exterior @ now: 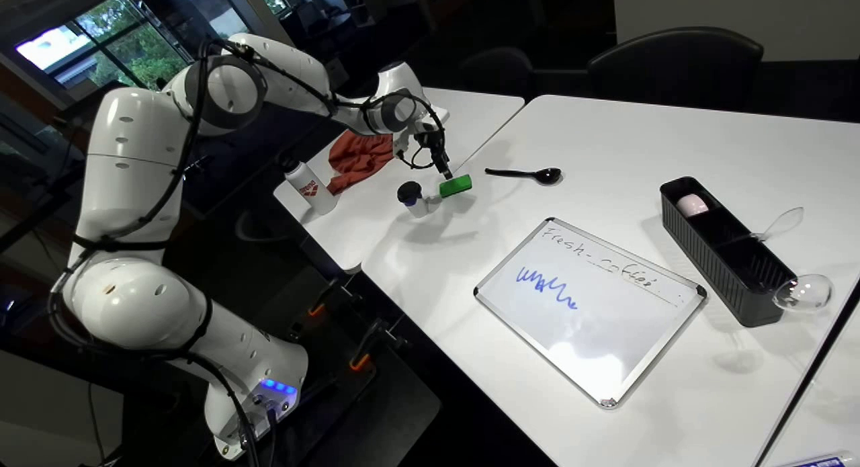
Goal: Use the green eraser on the left to clean the whiteboard
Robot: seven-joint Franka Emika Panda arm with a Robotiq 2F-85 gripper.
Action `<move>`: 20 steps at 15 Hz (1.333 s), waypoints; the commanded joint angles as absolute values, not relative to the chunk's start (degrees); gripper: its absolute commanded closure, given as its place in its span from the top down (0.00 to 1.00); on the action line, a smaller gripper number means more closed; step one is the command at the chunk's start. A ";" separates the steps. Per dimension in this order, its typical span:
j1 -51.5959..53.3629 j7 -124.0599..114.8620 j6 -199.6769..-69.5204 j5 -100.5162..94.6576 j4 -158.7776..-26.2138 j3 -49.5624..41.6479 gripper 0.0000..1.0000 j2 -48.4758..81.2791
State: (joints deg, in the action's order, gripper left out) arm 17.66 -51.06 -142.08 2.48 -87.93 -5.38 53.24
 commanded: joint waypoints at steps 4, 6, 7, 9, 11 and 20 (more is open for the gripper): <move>18.24 -53.66 -142.30 2.60 -86.02 -5.71 1.00 55.10; 18.53 -55.43 -143.16 2.77 -85.29 -5.88 1.00 56.20; 18.82 -56.62 -144.02 2.74 -84.84 -6.11 1.00 56.90; 19.04 -58.43 -145.61 2.73 -84.06 -6.17 1.00 58.11; 19.18 -59.73 -147.16 2.77 -83.51 -6.23 1.00 59.18; 18.98 -61.86 -148.04 2.78 -81.66 -6.43 1.00 61.62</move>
State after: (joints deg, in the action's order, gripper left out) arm 18.54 -60.25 -147.38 2.55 -83.31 -5.84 60.51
